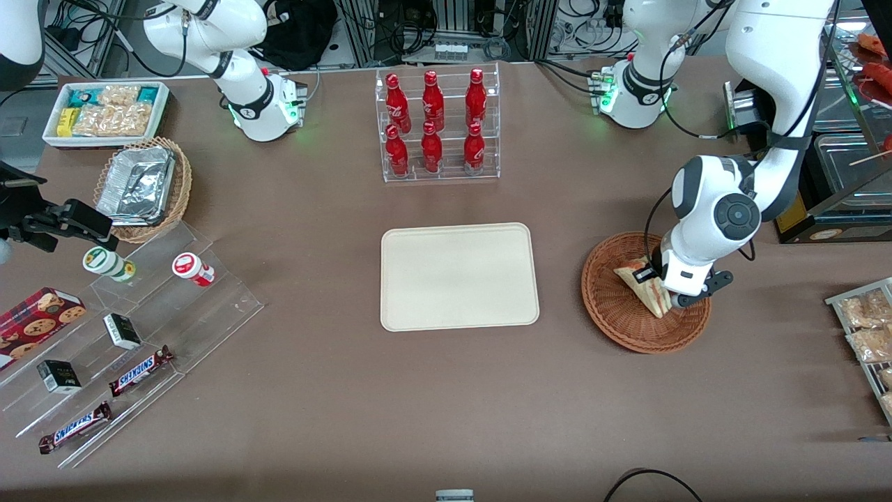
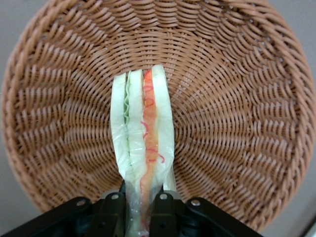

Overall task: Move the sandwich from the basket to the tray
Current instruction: 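Lift the sandwich and carry it with the left gripper to the cream tray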

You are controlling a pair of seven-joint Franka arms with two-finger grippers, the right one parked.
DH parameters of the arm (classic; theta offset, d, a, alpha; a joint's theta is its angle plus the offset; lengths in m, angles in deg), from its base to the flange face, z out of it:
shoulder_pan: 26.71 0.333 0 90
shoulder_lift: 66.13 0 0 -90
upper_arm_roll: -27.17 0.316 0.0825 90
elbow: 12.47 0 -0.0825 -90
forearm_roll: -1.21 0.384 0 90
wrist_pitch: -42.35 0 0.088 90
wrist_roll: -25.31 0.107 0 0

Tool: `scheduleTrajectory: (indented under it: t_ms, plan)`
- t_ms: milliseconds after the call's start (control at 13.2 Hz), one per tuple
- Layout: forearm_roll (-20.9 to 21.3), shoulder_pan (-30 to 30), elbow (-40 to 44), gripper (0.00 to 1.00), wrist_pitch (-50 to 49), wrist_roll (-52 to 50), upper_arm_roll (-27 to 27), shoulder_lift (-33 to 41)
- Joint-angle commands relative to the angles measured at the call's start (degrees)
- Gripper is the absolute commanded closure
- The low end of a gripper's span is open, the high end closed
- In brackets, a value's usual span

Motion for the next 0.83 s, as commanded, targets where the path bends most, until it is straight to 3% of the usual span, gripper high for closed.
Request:
scheduleTrajectory:
  t_ms: [0, 303, 756]
  plan:
    - [0.2, -0.5, 9.0, 0.93, -15.4, -1.1, 0.3, 3.4]
    - [0.1, -4.9, 23.5, 0.93, -30.4, -1.3, -0.4, 1.9]
    - [-0.8, -18.5, 29.6, 0.91, -30.4, -1.5, -0.4, -3.8]
